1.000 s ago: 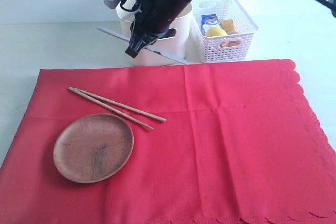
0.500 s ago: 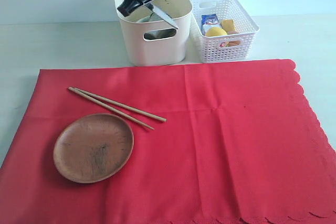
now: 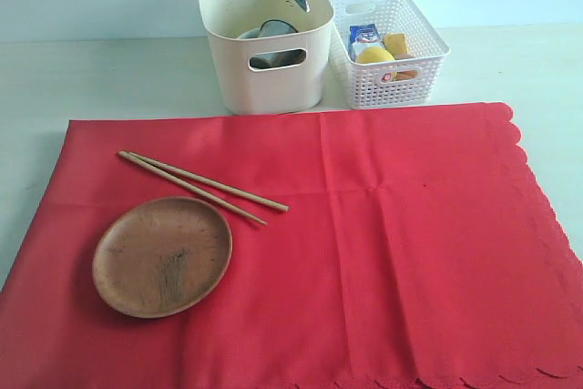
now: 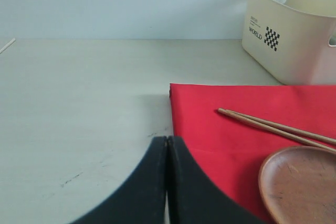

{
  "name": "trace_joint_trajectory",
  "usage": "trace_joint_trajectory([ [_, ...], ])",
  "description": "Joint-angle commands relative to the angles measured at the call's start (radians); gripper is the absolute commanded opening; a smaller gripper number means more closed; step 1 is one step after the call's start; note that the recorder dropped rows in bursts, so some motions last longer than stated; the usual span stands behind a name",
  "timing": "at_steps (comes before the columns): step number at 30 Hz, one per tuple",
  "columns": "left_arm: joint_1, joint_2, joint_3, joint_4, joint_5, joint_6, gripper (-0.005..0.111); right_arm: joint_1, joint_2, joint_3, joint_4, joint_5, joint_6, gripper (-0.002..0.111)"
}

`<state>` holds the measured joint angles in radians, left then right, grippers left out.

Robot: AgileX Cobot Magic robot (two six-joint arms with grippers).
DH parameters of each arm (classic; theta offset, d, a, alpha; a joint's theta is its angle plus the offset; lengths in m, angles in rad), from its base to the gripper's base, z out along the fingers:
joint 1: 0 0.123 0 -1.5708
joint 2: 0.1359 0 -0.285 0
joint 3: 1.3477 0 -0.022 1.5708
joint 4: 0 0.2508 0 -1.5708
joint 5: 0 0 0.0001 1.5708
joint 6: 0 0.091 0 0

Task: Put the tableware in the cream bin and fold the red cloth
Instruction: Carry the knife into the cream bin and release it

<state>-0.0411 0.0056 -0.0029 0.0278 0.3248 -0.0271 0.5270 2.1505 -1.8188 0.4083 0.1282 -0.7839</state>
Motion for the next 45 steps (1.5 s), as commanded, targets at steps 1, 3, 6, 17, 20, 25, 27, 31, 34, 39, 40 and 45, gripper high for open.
trace_joint_trajectory([
  [1, 0.002, -0.006, 0.003, 0.007, -0.005, -0.002, 0.000, -0.004, 0.038, -0.002, 0.006, -0.050, 0.000, 0.000],
  [3, 0.002, -0.006, 0.003, 0.007, -0.005, -0.002, 0.000, -0.004, 0.046, -0.002, 0.006, -0.058, 0.000, 0.000],
  [6, 0.002, -0.006, 0.003, 0.007, -0.005, -0.002, 0.000, -0.004, 0.049, -0.002, 0.006, -0.070, 0.000, 0.000],
  [17, 0.002, -0.006, 0.003, 0.007, -0.005, -0.002, 0.000, -0.004, 0.049, -0.002, 0.006, -0.067, 0.000, 0.011],
  [20, 0.002, -0.006, 0.003, 0.007, -0.005, -0.002, 0.000, -0.004, 0.049, -0.002, 0.006, -0.051, 0.002, 0.022],
  [25, 0.002, -0.006, 0.003, 0.007, -0.005, -0.002, 0.000, -0.004, 0.049, -0.002, 0.029, -0.058, 0.042, 0.046],
  [27, 0.002, -0.006, 0.003, 0.007, -0.005, -0.002, 0.000, -0.004, 0.042, -0.002, 0.029, -0.058, 0.056, 0.057],
  [31, 0.002, -0.006, 0.003, 0.007, -0.005, -0.002, 0.000, -0.006, 0.001, -0.002, 0.021, 0.062, 0.074, 0.067],
  [34, 0.002, -0.006, 0.003, 0.007, -0.005, -0.002, 0.000, -0.012, -0.046, -0.002, -0.021, 0.208, 0.071, 0.066],
  [39, 0.002, -0.006, 0.003, 0.007, -0.005, -0.002, 0.000, -0.036, -0.110, -0.002, -0.089, 0.477, 0.071, 0.047],
  [40, 0.002, -0.006, 0.003, 0.007, -0.005, -0.002, 0.000, -0.039, -0.123, -0.002, -0.086, 0.508, 0.071, 0.042],
  [45, 0.002, -0.006, 0.003, 0.007, -0.005, -0.002, 0.000, -0.039, -0.192, -0.002, -0.035, 0.616, 0.071, 0.014],
])
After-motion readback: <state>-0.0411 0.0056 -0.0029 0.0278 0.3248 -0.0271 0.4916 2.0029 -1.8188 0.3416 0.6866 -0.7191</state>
